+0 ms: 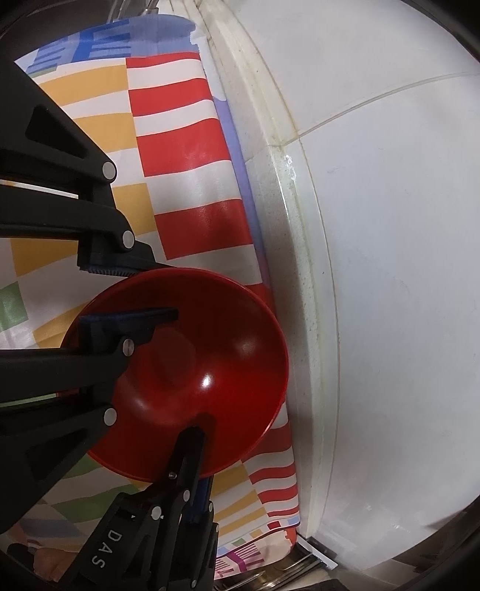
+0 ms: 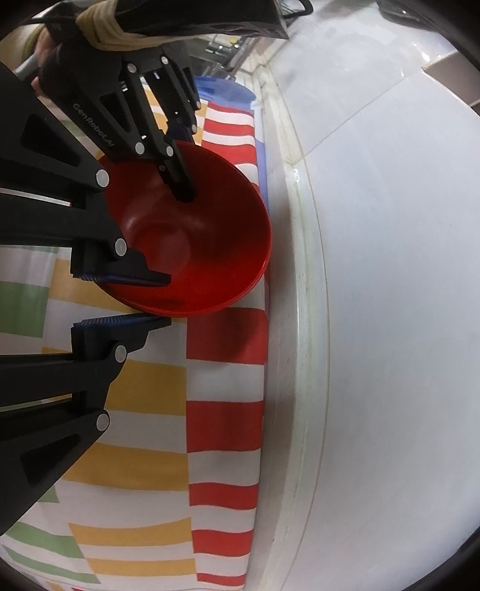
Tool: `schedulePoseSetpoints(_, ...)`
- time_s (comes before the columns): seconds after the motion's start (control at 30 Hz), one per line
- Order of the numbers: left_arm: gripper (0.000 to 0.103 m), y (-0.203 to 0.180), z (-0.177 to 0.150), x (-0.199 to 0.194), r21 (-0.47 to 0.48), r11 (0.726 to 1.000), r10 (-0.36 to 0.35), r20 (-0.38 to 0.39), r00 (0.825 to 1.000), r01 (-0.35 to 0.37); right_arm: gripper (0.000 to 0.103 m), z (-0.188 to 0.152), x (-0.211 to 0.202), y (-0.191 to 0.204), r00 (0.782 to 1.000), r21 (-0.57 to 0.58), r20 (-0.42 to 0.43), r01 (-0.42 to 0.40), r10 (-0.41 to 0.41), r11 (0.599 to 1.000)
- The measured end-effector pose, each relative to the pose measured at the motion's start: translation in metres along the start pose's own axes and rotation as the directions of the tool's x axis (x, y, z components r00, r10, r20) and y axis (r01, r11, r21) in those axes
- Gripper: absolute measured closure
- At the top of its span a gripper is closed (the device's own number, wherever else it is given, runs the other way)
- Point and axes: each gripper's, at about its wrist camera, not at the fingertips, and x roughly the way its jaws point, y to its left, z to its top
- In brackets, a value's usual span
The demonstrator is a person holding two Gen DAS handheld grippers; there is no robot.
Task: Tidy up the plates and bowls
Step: 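Close both tools on the rim of the red-and-black bowl, then lift the red-and-black bowl and carry it with both tools over the stack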
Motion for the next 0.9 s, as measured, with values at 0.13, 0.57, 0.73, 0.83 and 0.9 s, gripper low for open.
schedulePoseSetpoints(0.13, 0.087, 0.0, 0.0, -0.01, -0.002, 1.0, -0.005, 0.006, 1.0, 0.005, 0.089, -0.001, -0.011, 0.0, 1.0, 0.009, 0.007, 0.007, -0.007, 1.0)
schedulePoseSetpoints(0.57, 0.087, -0.018, -0.019, -0.076, 0.03, 0.999, -0.032, 0.097, 0.995, 0.029, 0.09, -0.022, -0.076, 0.014, 0.995, -0.002, 0.086, 0.046, -0.045, 0.999)
schedulePoseSetpoints(0.73, 0.087, -0.026, -0.031, -0.107, 0.057, 0.998, -0.048, 0.137, 0.989, 0.04, 0.09, -0.036, -0.104, 0.023, 0.991, -0.008, 0.121, 0.066, -0.064, 0.998)
schedulePoseSetpoints(0.83, 0.087, -0.04, -0.036, -0.119, 0.069, 0.997, -0.057, 0.156, 0.986, 0.047, 0.09, -0.045, -0.121, 0.029, 0.987, -0.015, 0.141, 0.082, -0.079, 0.997)
schedulePoseSetpoints(0.9, 0.086, -0.046, -0.043, -0.132, 0.079, 0.996, -0.063, 0.171, 0.983, 0.05, 0.09, -0.051, -0.131, 0.032, 0.985, -0.01, 0.151, 0.086, -0.084, 0.996)
